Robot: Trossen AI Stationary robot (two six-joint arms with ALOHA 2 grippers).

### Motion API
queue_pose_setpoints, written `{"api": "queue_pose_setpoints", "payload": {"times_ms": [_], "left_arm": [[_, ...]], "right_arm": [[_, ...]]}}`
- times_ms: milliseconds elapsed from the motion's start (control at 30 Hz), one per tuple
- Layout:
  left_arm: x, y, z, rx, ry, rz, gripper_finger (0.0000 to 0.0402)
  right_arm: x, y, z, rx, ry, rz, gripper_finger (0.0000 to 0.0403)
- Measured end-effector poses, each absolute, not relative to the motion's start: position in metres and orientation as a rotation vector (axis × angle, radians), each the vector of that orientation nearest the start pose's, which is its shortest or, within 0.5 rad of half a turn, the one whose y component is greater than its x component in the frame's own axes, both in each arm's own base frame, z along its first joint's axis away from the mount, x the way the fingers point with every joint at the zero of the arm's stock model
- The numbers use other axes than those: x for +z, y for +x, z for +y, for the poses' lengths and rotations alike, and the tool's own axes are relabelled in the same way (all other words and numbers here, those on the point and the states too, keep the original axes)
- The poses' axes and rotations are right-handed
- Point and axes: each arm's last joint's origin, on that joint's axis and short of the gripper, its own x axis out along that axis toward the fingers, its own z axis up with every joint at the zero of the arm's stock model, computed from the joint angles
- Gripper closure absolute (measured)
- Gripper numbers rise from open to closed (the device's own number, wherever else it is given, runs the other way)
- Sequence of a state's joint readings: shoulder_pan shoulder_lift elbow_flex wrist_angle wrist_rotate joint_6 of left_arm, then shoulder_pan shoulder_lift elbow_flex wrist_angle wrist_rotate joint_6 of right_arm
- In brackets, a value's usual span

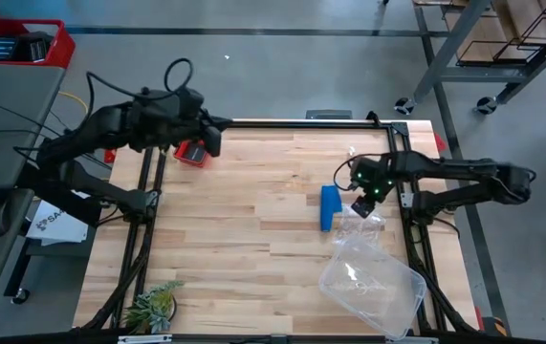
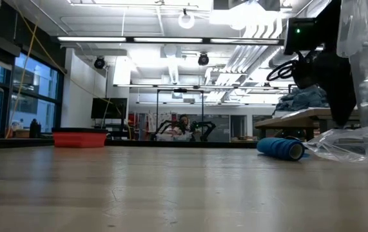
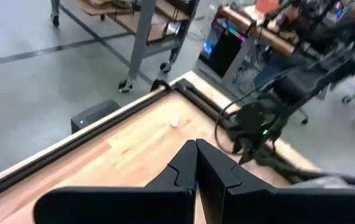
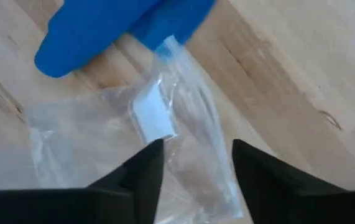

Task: Roll bandage
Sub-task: Put the blue rolled bandage into the transparent zip bag

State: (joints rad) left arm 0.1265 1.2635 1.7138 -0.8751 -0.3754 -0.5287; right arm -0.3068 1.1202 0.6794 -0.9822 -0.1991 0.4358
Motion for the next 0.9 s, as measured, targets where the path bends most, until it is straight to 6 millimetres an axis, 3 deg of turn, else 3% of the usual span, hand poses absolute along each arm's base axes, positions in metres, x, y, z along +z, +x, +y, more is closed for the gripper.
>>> {"api": "queue_pose_setpoints", "payload": {"times_ms": [100, 267, 367, 633, 767, 900], "left_arm": [[0.478, 0.217, 0.038, 0.593, -0.487, 0.262, 0.0402], [0.48, 0.215, 0.037, 0.597, -0.53, 0.243, 0.0402], [0.479, 0.216, 0.037, 0.601, -0.547, 0.241, 0.0402], [0.479, 0.216, 0.038, 0.62, -0.547, 0.235, 0.0402], [0.479, 0.216, 0.038, 0.63, -0.534, 0.234, 0.0402], [0.479, 0.216, 0.039, 0.651, -0.487, 0.238, 0.0402]], "right_arm": [[0.186, 0.153, -0.052, -0.343, 0.778, 1.365, 0.0192], [0.162, 0.137, -0.057, -0.284, 0.847, 1.388, 0.0183], [0.161, 0.14, -0.06, -0.241, 0.88, 1.312, 0.0183], [0.161, 0.142, -0.059, -0.294, 0.923, 1.31, 0.019], [0.161, 0.144, -0.056, -0.305, 0.943, 1.315, 0.0251], [0.161, 0.146, -0.051, -0.253, 0.962, 1.317, 0.0375]]}}
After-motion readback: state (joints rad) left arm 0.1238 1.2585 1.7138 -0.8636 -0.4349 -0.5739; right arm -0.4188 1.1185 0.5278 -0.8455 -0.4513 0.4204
